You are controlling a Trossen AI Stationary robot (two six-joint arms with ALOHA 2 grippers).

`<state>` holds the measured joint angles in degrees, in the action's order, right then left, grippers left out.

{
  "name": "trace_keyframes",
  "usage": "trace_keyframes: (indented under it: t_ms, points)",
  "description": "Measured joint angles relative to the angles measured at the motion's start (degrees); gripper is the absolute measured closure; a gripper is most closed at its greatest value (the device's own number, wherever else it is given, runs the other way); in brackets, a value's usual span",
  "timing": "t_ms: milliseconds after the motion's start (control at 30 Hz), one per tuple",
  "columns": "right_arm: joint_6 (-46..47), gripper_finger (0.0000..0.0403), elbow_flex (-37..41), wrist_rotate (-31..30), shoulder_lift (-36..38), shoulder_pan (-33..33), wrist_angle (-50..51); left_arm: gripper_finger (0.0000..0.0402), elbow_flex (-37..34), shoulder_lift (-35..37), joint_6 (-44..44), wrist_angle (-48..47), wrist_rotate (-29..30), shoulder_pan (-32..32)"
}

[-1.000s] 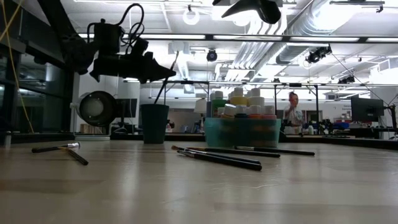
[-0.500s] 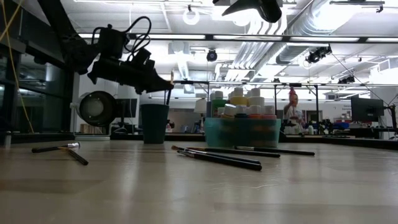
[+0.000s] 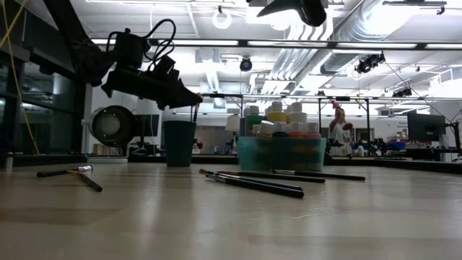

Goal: Pick & Place Paint Supplies
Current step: Put the black gold paint brush into the black cup, then put the black silver paint brush into the black cup

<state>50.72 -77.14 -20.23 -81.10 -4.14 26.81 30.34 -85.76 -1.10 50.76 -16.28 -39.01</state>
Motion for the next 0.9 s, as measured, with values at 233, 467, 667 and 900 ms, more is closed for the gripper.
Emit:
trace_keyframes:
  t_ms: [233, 467, 667, 900]
  points:
    - [0.02, 0.0261, 0.0, 4.96, 0.0, 0.0, -0.11, 0.0203, -0.01, 3.83, -4.99, 0.01, -0.85, -0.02]
    - [0.2, 0.0261, 0.02, 5.93, 1.22, 0.68, -1.38, 0.0199, 0.01, 12.22, -11.04, -5.16, 0.04, -1.62]
    - [5.3, 0.0261, 0.02, 2.4, 6.31, 1.16, 2.33, 0.0199, -0.01, 20.3, -15.74, -12.24, 0.01, -3.32]
    - [20.45, 0.0261, -0.05, 7.92, 11.0, -0.38, 16.77, 0.0199, -0.03, 27.42, -18.09, -15.19, -0.08, -3.38]
